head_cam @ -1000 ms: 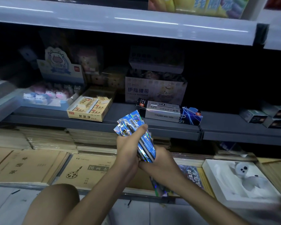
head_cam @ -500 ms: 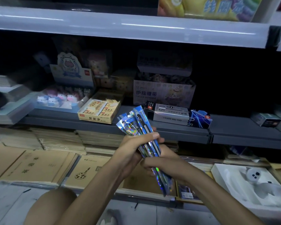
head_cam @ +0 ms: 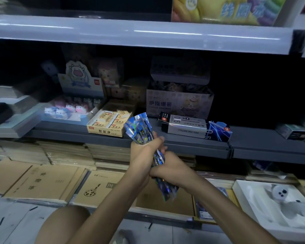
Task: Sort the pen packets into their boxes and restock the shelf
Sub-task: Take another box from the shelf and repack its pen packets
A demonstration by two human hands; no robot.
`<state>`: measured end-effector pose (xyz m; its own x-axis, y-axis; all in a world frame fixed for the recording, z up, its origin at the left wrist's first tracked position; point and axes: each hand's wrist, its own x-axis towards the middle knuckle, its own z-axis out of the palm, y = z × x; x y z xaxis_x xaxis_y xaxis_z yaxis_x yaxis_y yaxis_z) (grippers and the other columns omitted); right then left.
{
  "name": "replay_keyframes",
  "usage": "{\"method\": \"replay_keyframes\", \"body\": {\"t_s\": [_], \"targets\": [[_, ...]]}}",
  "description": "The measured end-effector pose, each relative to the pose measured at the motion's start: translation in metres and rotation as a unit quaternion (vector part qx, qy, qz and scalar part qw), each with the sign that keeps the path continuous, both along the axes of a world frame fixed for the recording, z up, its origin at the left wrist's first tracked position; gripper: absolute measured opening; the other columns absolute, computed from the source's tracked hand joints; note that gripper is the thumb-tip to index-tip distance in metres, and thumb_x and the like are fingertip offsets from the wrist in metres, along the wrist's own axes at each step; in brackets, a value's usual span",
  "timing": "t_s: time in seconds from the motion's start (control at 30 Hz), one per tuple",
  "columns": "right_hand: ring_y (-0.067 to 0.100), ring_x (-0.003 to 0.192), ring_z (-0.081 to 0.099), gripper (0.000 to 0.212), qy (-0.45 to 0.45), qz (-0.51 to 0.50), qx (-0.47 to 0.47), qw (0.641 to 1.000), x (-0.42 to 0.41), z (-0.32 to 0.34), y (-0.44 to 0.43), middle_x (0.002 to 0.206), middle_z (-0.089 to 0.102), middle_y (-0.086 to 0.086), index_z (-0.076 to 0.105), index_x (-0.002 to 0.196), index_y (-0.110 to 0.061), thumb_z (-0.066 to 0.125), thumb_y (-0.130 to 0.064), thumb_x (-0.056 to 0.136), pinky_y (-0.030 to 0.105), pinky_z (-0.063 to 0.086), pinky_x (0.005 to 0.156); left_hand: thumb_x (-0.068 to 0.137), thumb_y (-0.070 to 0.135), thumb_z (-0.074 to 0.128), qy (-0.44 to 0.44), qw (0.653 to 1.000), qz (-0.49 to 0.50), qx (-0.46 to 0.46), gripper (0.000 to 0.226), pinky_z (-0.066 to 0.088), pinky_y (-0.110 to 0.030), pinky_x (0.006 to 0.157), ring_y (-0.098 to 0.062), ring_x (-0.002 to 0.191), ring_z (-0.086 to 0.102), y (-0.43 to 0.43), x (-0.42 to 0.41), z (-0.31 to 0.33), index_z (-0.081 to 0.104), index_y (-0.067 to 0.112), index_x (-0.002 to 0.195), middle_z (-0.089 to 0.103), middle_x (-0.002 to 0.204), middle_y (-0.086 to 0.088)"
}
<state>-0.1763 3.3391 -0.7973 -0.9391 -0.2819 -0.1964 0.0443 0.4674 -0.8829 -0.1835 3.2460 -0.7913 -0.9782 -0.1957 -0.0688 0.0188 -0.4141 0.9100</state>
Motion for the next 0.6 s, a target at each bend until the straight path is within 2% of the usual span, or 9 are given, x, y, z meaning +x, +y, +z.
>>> {"method": "replay_keyframes", "body": {"t_s": [0.07, 0.1, 0.2, 0.27, 0.33, 0.37, 0.4, 0.47, 0.6], "targets": [[0.016, 0.082, 0.074, 0.048, 0.013, -0.008, 0.014, 1.0, -0.005, 0.005, 0.004, 0.084, 0.077, -0.002, 0.07, 0.085, -0.015, 0.075, -0.039, 0.044, 0.041, 0.062, 0.078, 0.092, -0.005, 0.068, 0.03, 0.999, 0.021, -0.024, 0.021, 0.058, -0.035, 0.066, -0.016, 0.05, 0.052, -0.001, -0.005, 0.009, 0.058, 0.01, 0.083, 0.054, 0.055, 0.0], [0.017, 0.086, 0.075, 0.056, 0.019, -0.01, 0.021, 1.0, -0.006, 0.007, 0.006, 0.09, 0.078, -0.001, 0.071, 0.093, -0.017, 0.077, -0.043, 0.043, 0.045, 0.064, 0.081, 0.092, -0.005, 0.069, 0.044, 0.998, 0.032, -0.032, 0.021, 0.058, -0.034, 0.063, -0.015, 0.048, 0.054, -0.002, -0.007, 0.017, 0.059, 0.011, 0.083, 0.055, 0.054, 0.001], [0.009, 0.093, 0.074, 0.072, 0.076, -0.012, 0.051, 0.996, -0.004, 0.013, 0.009, 0.104, 0.076, -0.009, 0.063, 0.113, -0.03, 0.091, -0.051, 0.05, 0.043, 0.063, 0.085, 0.092, -0.005, 0.068, 0.104, 0.99, 0.066, -0.066, 0.025, 0.051, -0.033, 0.061, -0.014, 0.045, 0.051, -0.008, -0.019, 0.042, 0.059, 0.015, 0.081, 0.056, 0.056, 0.005], [0.0, 0.096, 0.069, 0.075, 0.12, -0.02, 0.067, 0.99, -0.002, 0.016, 0.008, 0.108, 0.072, -0.015, 0.057, 0.121, -0.036, 0.095, -0.049, 0.058, 0.033, 0.061, 0.087, 0.091, -0.003, 0.07, 0.143, 0.981, 0.098, -0.093, 0.028, 0.048, -0.033, 0.062, -0.017, 0.047, 0.052, -0.014, -0.03, 0.061, 0.059, 0.019, 0.076, 0.056, 0.055, 0.005], [-0.005, 0.096, 0.065, 0.075, 0.142, -0.049, 0.041, 0.988, -0.001, 0.021, 0.007, 0.106, 0.065, -0.021, 0.049, 0.131, -0.042, 0.093, -0.036, 0.071, 0.018, 0.057, 0.083, 0.088, 0.003, 0.071, 0.193, 0.965, 0.123, -0.13, 0.029, 0.046, -0.033, 0.063, -0.019, 0.054, 0.053, -0.018, -0.043, 0.078, 0.059, 0.022, 0.07, 0.055, 0.057, 0.0], [-0.004, 0.098, 0.063, 0.079, 0.148, -0.065, 0.028, 0.987, 0.0, 0.024, 0.007, 0.107, 0.061, -0.021, 0.043, 0.137, -0.045, 0.091, -0.031, 0.076, 0.016, 0.055, 0.081, 0.087, 0.005, 0.071, 0.216, 0.956, 0.135, -0.147, 0.026, 0.045, -0.032, 0.063, -0.019, 0.059, 0.053, -0.02, -0.049, 0.085, 0.059, 0.019, 0.069, 0.055, 0.06, -0.003], [-0.002, 0.101, 0.062, 0.083, 0.154, -0.083, 0.017, 0.984, -0.001, 0.026, 0.008, 0.109, 0.059, -0.02, 0.039, 0.146, -0.043, 0.088, -0.029, 0.08, 0.018, 0.055, 0.081, 0.087, 0.005, 0.072, 0.23, 0.948, 0.147, -0.163, 0.023, 0.045, -0.03, 0.063, -0.017, 0.061, 0.053, -0.021, -0.055, 0.09, 0.058, 0.013, 0.07, 0.055, 0.063, -0.003], [0.003, 0.105, 0.06, 0.076, 0.17, -0.119, 0.01, 0.978, -0.003, 0.027, 0.011, 0.112, 0.059, -0.017, 0.042, 0.15, -0.035, 0.083, -0.028, 0.086, 0.024, 0.055, 0.085, 0.087, 0.006, 0.072, 0.24, 0.935, 0.164, -0.2, 0.018, 0.045, -0.026, 0.064, -0.01, 0.064, 0.053, -0.022, -0.066, 0.09, 0.058, 0.003, 0.077, 0.057, 0.067, -0.001], [0.003, 0.103, 0.059, 0.06, 0.22, -0.164, 0.042, 0.961, -0.006, 0.024, 0.013, 0.11, 0.057, -0.019, 0.051, 0.145, -0.031, 0.075, -0.022, 0.091, 0.03, 0.056, 0.091, 0.085, 0.011, 0.074, 0.205, 0.937, 0.144, -0.245, 0.018, 0.047, -0.022, 0.066, -0.005, 0.067, 0.059, -0.019, -0.074, 0.065, 0.059, 0.021, 0.082, 0.064, 0.072, 0.008]]}}
